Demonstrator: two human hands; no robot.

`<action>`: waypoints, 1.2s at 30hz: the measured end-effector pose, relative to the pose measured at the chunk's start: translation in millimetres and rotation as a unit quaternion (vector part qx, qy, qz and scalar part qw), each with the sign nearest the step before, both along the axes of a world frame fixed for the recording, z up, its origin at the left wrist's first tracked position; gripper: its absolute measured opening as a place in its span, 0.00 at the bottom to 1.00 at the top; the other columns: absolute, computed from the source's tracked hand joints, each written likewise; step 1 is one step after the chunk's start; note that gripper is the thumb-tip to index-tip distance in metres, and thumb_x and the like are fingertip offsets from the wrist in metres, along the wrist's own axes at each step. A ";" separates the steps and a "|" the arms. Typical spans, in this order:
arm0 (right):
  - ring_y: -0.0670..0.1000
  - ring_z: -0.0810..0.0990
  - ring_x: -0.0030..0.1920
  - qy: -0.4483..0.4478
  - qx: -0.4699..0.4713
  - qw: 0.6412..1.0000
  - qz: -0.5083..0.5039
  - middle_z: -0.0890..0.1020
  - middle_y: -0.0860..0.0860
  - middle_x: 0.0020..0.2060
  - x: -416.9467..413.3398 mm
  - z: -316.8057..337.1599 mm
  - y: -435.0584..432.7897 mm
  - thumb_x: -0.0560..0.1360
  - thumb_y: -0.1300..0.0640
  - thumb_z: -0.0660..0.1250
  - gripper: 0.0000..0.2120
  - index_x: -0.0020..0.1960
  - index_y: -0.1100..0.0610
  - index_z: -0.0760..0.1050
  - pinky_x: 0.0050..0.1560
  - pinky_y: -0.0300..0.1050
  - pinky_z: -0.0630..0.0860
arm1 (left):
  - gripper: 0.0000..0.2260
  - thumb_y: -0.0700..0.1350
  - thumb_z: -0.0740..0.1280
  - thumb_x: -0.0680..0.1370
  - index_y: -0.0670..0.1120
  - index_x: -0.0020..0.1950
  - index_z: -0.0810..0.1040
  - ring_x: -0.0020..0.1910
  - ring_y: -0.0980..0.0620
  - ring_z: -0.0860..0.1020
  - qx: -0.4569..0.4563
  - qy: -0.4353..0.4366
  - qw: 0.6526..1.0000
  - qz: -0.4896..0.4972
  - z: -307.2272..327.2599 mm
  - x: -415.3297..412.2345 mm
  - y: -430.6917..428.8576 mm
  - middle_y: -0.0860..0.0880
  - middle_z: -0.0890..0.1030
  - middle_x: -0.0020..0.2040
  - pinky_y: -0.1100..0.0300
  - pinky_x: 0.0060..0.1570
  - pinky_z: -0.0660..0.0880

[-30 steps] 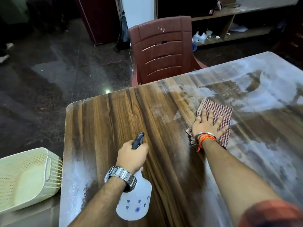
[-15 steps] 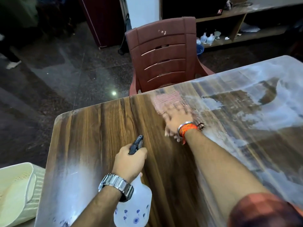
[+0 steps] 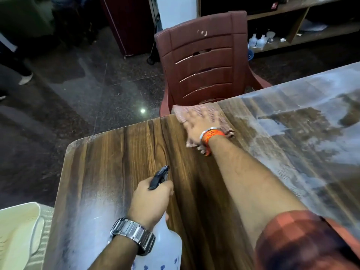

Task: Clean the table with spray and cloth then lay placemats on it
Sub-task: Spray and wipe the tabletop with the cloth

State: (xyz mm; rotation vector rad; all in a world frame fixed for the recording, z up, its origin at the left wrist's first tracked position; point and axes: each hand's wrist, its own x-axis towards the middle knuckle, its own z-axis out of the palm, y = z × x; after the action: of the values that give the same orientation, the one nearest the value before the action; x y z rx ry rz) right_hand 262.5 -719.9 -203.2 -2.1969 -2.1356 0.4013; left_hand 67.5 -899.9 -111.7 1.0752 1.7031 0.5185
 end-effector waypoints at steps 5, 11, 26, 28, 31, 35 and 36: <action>0.56 0.41 0.77 0.028 -0.030 0.970 -0.238 0.47 0.39 0.77 62.3 -2.0 -34.0 0.79 0.42 0.43 0.25 0.76 0.38 0.47 0.68 0.71 0.35 | 0.11 0.46 0.64 0.61 0.40 0.36 0.78 0.28 0.46 0.71 -0.022 -0.002 1.000 0.009 -5.3 -4.6 -8.4 0.44 0.76 0.32 0.56 0.29 0.72; 0.54 0.45 0.77 -0.010 -0.009 0.999 -0.040 0.49 0.36 0.76 22.6 5.3 -145.8 0.79 0.40 0.41 0.24 0.75 0.35 0.47 0.70 0.70 0.38 | 0.03 0.45 0.66 0.63 0.45 0.32 0.75 0.29 0.46 0.70 -0.016 0.034 0.999 -0.022 -2.8 7.4 -33.9 0.51 0.71 0.25 0.54 0.35 0.71; 0.54 0.39 0.77 0.002 -0.030 0.983 -0.181 0.45 0.38 0.76 -31.6 17.4 -432.0 0.80 0.40 0.44 0.25 0.76 0.36 0.43 0.71 0.66 0.35 | 0.09 0.48 0.65 0.72 0.44 0.35 0.77 0.38 0.42 0.76 0.033 0.026 0.995 -0.092 35.2 48.3 -170.5 0.46 0.81 0.37 0.57 0.37 0.70; 0.54 0.36 0.76 0.004 -0.028 0.997 -0.072 0.45 0.38 0.76 -46.4 18.9 -457.8 0.80 0.39 0.43 0.25 0.75 0.36 0.42 0.70 0.65 0.32 | 0.10 0.50 0.65 0.73 0.44 0.40 0.80 0.39 0.44 0.77 0.045 0.026 0.995 -0.085 38.6 49.2 -187.9 0.47 0.81 0.38 0.56 0.38 0.71; 0.51 0.38 0.76 0.022 -0.020 0.998 0.063 0.47 0.38 0.76 -38.1 22.3 -498.6 0.80 0.40 0.45 0.25 0.75 0.35 0.42 0.71 0.62 0.32 | 0.09 0.47 0.64 0.72 0.43 0.41 0.79 0.35 0.46 0.75 0.051 0.039 0.996 -0.066 47.1 46.3 -218.1 0.47 0.80 0.37 0.58 0.33 0.66; 0.50 0.47 0.77 -0.007 0.003 1.000 -0.013 0.52 0.37 0.76 32.6 16.2 -530.3 0.79 0.39 0.45 0.24 0.75 0.34 0.45 0.73 0.60 0.38 | 0.07 0.46 0.64 0.72 0.44 0.36 0.76 0.35 0.44 0.75 0.057 0.057 0.997 -0.021 48.5 43.4 -266.1 0.46 0.79 0.35 0.57 0.34 0.67; 0.50 0.47 0.77 -0.025 -0.005 0.998 -0.061 0.52 0.37 0.76 57.6 15.0 -537.8 0.79 0.39 0.44 0.25 0.74 0.33 0.43 0.73 0.61 0.40 | 0.07 0.46 0.64 0.72 0.45 0.35 0.75 0.34 0.44 0.75 0.057 0.059 0.997 -0.004 47.8 43.6 -280.9 0.46 0.78 0.35 0.57 0.34 0.67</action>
State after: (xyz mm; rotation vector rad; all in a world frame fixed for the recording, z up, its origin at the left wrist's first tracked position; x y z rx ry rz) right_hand 320.1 -1257.7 -188.2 -2.3521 -2.0125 0.3546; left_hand 111.1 -1180.8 -64.0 1.2155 1.7883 0.5616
